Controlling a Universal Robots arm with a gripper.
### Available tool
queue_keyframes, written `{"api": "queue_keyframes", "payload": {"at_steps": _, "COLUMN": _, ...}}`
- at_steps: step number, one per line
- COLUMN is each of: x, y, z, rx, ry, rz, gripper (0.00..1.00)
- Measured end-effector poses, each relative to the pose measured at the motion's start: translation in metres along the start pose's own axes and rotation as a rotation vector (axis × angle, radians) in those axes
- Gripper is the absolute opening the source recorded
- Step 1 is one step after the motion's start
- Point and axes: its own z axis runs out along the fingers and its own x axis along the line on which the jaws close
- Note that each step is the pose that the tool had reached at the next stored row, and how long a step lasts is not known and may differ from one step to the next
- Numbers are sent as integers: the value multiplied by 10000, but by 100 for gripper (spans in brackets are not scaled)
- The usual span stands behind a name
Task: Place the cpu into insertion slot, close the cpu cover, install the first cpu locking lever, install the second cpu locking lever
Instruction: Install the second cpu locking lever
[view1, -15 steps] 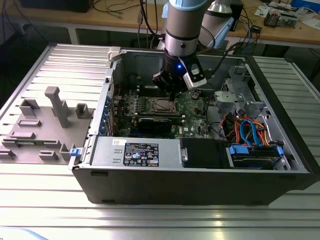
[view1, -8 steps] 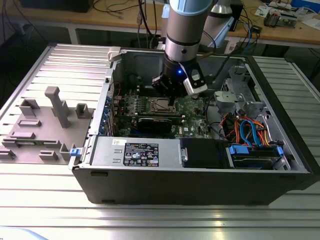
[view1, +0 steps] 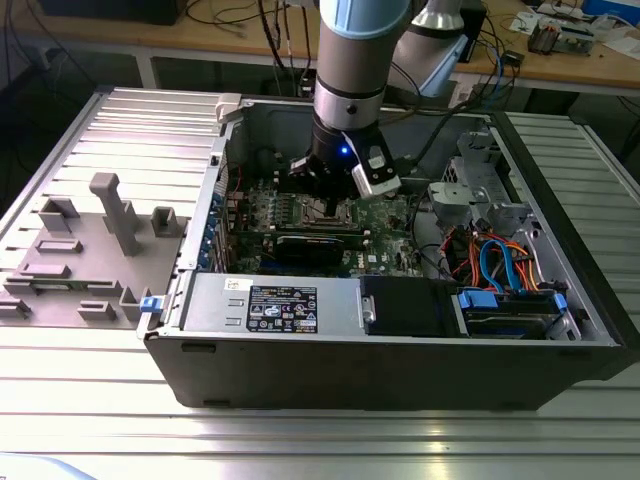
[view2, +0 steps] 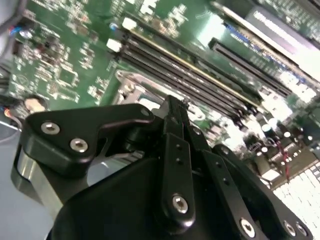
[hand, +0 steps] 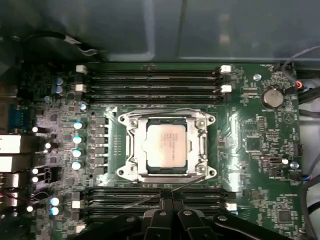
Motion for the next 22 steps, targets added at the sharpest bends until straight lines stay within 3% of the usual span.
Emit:
{"api": "queue_keyframes", "payload": {"at_steps": 2, "x": 29, "y": -29, "z": 2, "rx": -145, "ry": 0, "rz": -2, "gripper": 11}}
{"api": "queue_keyframes", "payload": {"at_steps": 4, "x": 58, "y": -68, "z": 6, "rx": -512, "ry": 0, "rz": -6, "gripper": 11}}
{"api": "queue_keyframes", "payload": {"at_steps": 5, "x": 68, "y": -90, "z": 10, "rx": -599, "ry": 0, "rz": -6, "gripper": 11}}
{"api": "queue_keyframes", "payload": {"at_steps": 7, "x": 92, "y": -132, "z": 36, "rx": -660, "ry": 1, "rz": -7, "gripper": 11}}
{"api": "queue_keyframes", "payload": {"at_steps": 11, "x": 157, "y": -146, "z": 84, "rx": -753, "ry": 13, "rz": -90, "gripper": 11}}
{"api": "queue_keyframes", "payload": {"at_steps": 14, "x": 171, "y": -206, "z": 148, "rx": -947, "ry": 40, "rz": -292, "gripper": 11}}
{"api": "queue_keyframes", "payload": {"at_steps": 16, "x": 183, "y": -222, "z": 156, "rx": -964, "ry": 47, "rz": -345, "gripper": 11}}
{"api": "queue_keyframes", "payload": {"at_steps": 22, "x": 256, "y": -242, "z": 225, "rx": -1140, "ry": 85, "rz": -609, "gripper": 11}}
